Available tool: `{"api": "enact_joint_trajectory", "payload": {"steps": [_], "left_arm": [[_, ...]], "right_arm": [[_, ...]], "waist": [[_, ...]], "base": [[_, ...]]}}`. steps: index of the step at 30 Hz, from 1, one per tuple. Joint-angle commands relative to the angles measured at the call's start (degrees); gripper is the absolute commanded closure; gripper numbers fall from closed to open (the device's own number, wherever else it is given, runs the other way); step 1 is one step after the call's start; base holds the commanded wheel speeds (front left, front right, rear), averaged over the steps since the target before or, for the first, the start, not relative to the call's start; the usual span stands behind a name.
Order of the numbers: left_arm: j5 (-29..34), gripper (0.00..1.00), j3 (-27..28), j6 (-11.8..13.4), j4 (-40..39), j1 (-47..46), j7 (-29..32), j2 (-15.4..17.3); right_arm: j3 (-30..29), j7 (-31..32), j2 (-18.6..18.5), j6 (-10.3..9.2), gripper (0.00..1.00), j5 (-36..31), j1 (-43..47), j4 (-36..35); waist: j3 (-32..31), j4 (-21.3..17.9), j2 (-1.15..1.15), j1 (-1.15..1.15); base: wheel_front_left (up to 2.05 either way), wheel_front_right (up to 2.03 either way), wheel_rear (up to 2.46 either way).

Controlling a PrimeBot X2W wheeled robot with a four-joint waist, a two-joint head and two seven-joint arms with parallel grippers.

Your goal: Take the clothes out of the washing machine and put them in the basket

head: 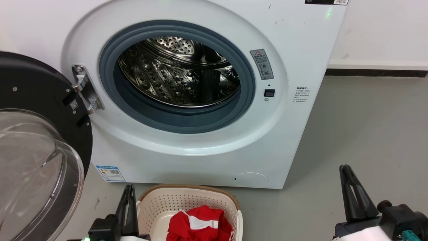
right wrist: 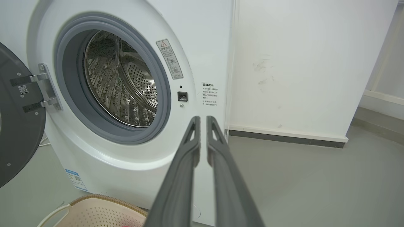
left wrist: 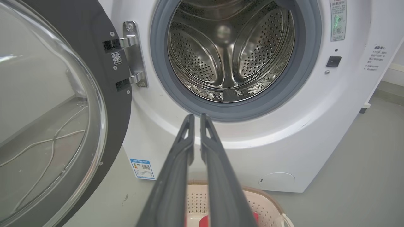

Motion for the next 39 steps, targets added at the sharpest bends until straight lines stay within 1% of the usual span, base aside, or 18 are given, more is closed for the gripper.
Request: {"api": "enact_joint_trajectory", "payload": {"steps": [1, 10, 20, 27, 28, 39], "left_arm": [[-0.6, 1.0, 0.0, -0.1, 0.2, 0.0, 0.1, 0.0], [-11.8, 1.0, 0.8, -1.4, 1.1, -1.5, 2.4, 0.3], [-22.7, 1.0, 1.6, -2.8, 2.4, -3.2, 4.7, 0.6], [-29.7, 1.0, 2.2, -3.7, 3.1, -4.3, 6.2, 0.8], [-29.7, 1.0, 2.2, -3.7, 3.1, -4.3, 6.2, 0.8], [-39.4, 1.0, 3.1, -4.9, 3.9, -5.6, 8.3, 0.9]], "right_arm": [[0.0, 0.1, 0.0, 0.0, 1.0, 0.6, 0.1, 0.1], [0.1, 2.0, -0.7, 0.0, 1.0, 12.6, -1.5, 1.8], [0.0, 4.0, -1.3, -0.01, 1.0, 24.2, -3.2, 3.8], [-0.2, 5.4, -1.6, -0.01, 1.0, 31.4, -4.2, 4.9], [-0.2, 5.4, -1.6, -0.01, 1.0, 31.4, -4.2, 4.9], [-0.6, 7.4, -1.9, -0.01, 1.0, 41.7, -5.6, 6.6]], "waist": [[0.0, 0.0, 0.0, 0.0], [0.0, -0.1, 0.0, 0.0], [0.0, -0.3, 0.0, 0.0], [0.0, -0.4, 0.0, 0.0], [0.0, -0.4, 0.0, 0.0], [0.1, -0.5, 0.0, 0.0]], "base": [[0.0, 0.0, 0.0], [0.0, 0.0, 0.0], [0.0, 0.0, 0.0], [0.0, 0.0, 0.0], [0.0, 0.0, 0.0], [0.0, 0.0, 0.0]]}}
